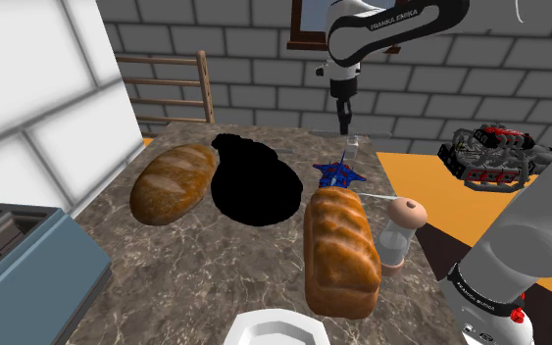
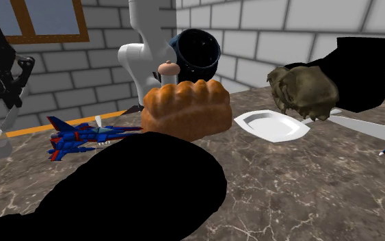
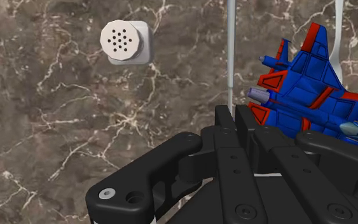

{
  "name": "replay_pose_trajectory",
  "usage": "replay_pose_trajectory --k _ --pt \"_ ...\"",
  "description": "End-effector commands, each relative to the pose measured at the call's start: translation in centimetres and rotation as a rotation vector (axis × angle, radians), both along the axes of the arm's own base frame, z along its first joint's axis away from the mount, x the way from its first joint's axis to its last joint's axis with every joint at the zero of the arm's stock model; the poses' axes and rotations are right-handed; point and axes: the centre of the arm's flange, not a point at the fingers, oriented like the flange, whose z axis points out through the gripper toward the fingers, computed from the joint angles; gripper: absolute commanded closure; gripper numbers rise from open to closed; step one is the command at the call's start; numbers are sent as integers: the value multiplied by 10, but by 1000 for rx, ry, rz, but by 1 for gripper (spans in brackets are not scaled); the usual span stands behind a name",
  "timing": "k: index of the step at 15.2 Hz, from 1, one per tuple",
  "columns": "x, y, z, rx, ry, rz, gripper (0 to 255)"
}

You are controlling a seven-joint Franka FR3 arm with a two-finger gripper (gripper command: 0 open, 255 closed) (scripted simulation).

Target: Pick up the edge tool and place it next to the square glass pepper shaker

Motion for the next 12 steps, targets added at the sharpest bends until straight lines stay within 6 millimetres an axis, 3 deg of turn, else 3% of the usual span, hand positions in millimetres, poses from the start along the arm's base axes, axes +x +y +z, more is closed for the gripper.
replay_pose_trajectory --k 1,12 --pt "0 -1 -11 0 0 0 255" --pt "0 -1 -69 0 0 0 255"
